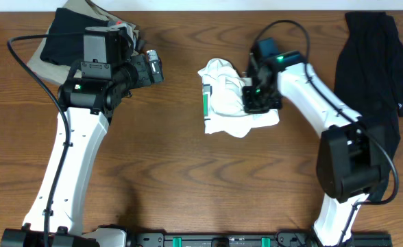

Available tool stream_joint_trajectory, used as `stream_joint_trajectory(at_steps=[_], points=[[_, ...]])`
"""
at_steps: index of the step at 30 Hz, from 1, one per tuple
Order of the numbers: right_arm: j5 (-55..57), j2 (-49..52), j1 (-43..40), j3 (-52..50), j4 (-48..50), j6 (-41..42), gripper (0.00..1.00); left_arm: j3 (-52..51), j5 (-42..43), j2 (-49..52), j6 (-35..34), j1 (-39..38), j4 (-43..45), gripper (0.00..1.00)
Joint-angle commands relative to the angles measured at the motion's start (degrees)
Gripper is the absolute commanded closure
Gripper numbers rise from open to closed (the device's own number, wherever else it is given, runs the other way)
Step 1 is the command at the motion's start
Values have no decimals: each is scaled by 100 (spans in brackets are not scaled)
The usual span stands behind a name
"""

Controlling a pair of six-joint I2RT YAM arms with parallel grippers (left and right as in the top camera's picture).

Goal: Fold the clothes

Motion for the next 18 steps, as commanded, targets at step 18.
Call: stream_joint_trajectory(at_steps=[18], points=[[896,-155,-1189,-616,-63,-293,67,-17,-79,87,184,35,-42,2]])
